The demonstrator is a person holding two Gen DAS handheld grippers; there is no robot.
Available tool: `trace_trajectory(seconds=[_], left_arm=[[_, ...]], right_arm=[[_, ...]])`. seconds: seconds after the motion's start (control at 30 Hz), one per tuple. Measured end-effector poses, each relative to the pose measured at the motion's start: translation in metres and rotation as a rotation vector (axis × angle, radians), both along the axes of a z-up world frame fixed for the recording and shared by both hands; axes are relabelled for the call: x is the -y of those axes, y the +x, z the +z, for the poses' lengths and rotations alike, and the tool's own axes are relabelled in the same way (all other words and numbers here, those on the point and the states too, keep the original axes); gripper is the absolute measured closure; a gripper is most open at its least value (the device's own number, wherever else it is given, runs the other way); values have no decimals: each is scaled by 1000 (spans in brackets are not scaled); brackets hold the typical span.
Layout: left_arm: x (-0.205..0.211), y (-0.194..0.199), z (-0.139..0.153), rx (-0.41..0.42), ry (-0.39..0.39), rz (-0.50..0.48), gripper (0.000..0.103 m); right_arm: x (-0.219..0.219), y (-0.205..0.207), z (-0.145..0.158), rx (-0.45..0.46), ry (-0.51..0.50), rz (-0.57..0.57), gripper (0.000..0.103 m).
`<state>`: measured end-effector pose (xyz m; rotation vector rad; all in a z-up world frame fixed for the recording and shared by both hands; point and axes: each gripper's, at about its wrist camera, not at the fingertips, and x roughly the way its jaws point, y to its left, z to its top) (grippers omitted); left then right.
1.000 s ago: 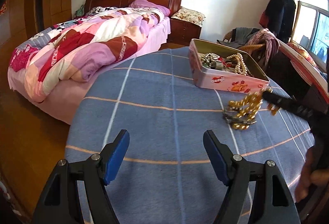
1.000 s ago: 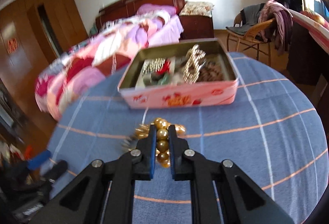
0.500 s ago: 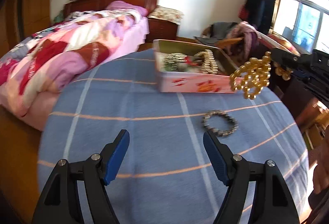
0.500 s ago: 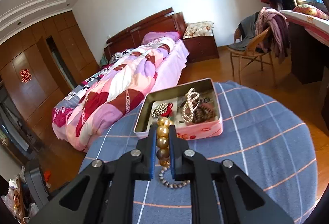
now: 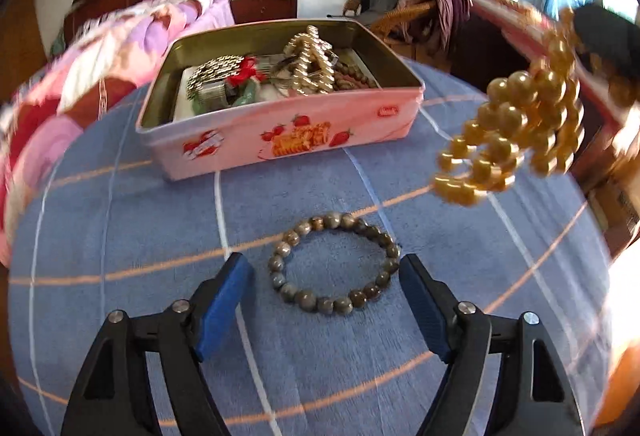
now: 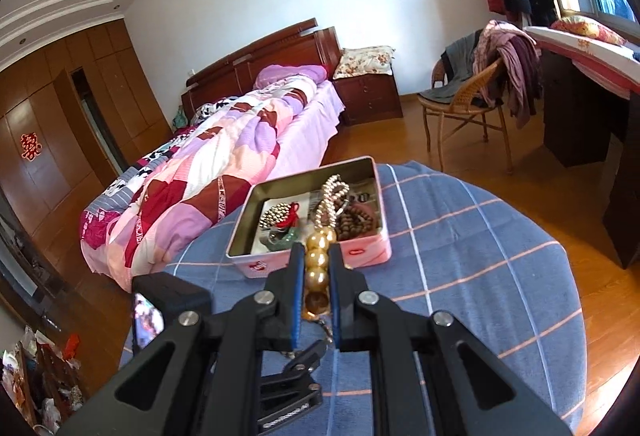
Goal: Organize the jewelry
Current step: 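Grasp the grey bead bracelet with the left tool while the right tool holds the gold beads, then lower the grey bracelet into the tin with the left tool while the right tool drops the gold beads in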
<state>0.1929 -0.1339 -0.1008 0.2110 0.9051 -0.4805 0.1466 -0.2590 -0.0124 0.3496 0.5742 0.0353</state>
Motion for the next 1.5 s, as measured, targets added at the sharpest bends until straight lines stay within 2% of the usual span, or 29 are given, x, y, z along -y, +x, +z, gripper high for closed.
trace_trajectory(seconds=[0.03, 0.07, 0.1, 0.13, 0.17, 0.2, 0.33, 0.47, 0.6, 0.73, 0.97, 1.2, 1.5], left_arm=[[2, -2, -2, 26, 18, -7, 22], [-1, 0, -2, 14, 0, 1, 22], [-2, 1, -2, 18, 3, 9, 30], [-4, 0, 0, 30, -3, 11, 41], [-7, 1, 1, 38, -6, 10, 69], [-10, 1, 1, 41, -9, 11, 86], [-26, 0, 1, 16, -65, 10, 86], [-41, -11, 5, -10, -153, 28, 87], [-57, -20, 17, 7, -226, 52, 87], [-67, -27, 29, 59, -224, 69, 87], [-85, -32, 42, 89, -263, 96, 87], [-99, -27, 56, 126, -305, 113, 87], [-105, -16, 72, 175, -354, 129, 87]], right_arm=[[1, 1, -2, -4, 5, 0, 90], [2, 1, -3, -6, 7, 0, 90], [3, 1, -4, -8, 6, -2, 90], [3, 1, -4, -9, 5, -3, 90], [4, 0, -4, -7, 9, -3, 90], [5, 0, -3, -5, 15, -3, 90], [7, -2, -3, -1, 30, -5, 90], [5, -2, -2, -2, 33, 1, 90], [2, -3, 0, 3, 29, 4, 90], [-3, -4, 4, 9, 24, 10, 90], [-16, 1, 9, 15, -6, 28, 90], [-21, 4, 12, 17, -23, 38, 90], [-21, 13, 30, 66, -50, 49, 90]])
